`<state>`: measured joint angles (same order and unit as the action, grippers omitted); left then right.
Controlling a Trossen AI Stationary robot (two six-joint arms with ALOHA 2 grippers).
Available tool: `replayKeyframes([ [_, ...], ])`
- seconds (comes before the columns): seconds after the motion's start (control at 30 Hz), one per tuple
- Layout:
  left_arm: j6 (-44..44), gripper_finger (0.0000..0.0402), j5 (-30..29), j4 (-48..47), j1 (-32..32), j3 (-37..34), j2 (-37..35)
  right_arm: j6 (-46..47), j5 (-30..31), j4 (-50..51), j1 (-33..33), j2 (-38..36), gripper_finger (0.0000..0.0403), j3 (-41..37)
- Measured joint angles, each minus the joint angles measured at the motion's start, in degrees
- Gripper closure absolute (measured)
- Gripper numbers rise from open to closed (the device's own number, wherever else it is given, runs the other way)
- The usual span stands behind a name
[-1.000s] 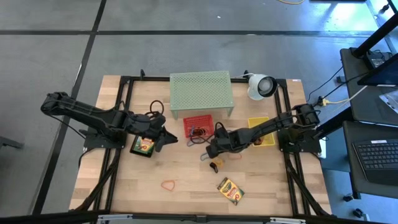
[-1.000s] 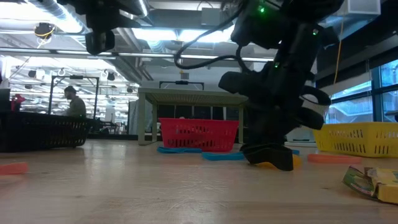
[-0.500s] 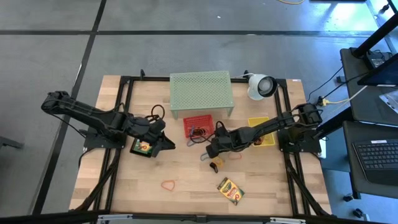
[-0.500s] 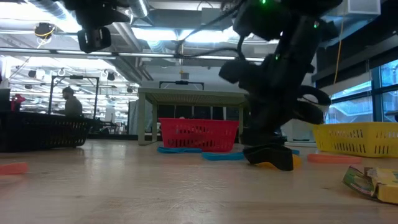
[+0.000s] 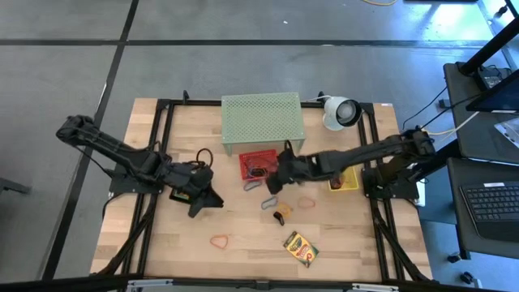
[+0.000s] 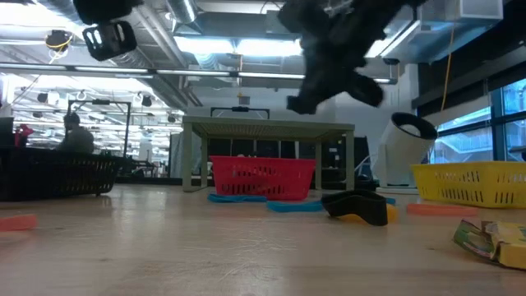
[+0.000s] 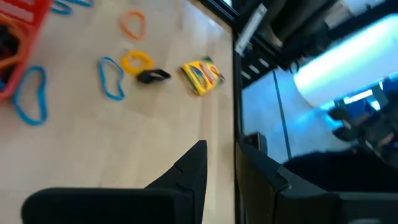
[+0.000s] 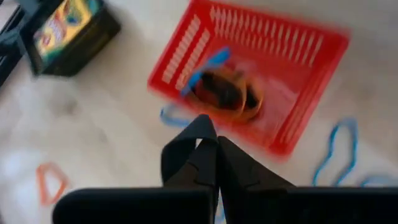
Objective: Pick & Place Office Desk Supplies
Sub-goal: Put the black rubber band into the red bin
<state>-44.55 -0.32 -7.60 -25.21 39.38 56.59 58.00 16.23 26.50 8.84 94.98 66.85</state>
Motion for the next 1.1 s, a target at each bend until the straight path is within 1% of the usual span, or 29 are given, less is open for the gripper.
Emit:
replayKeyframes([
  [0.13, 0.8, 0.0323, -0.2, 0.1, -3.3, 0.0, 0.2, -5.0, -2.3, 1.2, -4.9, 3.2, 0.0402, 4.1],
  [0.3, -2.4, 0.0323, -3.0, 0.1, -6.5, 0.0, 1.3, -7.9, -4.5, 4.6, -8.8, 7.5, 0.0402, 5.8],
  [0.5, -4.9, 0.0323, -5.1, 0.1, -7.8, 0.0, 3.7, -9.6, -5.1, 3.1, -9.8, 9.8, 0.0403, 6.0],
  [0.63, -5.6, 0.0323, -5.3, 0.1, -7.7, 0.0, 4.9, -10.5, -5.0, 2.4, -10.0, 10.0, 0.0401, 6.0],
  [0.73, -5.8, 0.0323, -5.1, 0.1, -7.7, 0.0, 5.8, -10.6, -3.6, 2.4, -10.2, 10.0, 0.0394, 6.0],
  [0.97, -6.3, 0.0323, -5.2, 0.1, -7.7, 0.0, 6.2, -12.4, -4.9, 2.1, -11.4, 10.0, 0.0392, 6.0],
  [1.1, -7.0, 0.0323, -5.6, 0.3, -7.7, 0.0, 6.2, -14.8, -5.9, -0.3, -11.5, 10.0, 0.0384, 6.0],
])
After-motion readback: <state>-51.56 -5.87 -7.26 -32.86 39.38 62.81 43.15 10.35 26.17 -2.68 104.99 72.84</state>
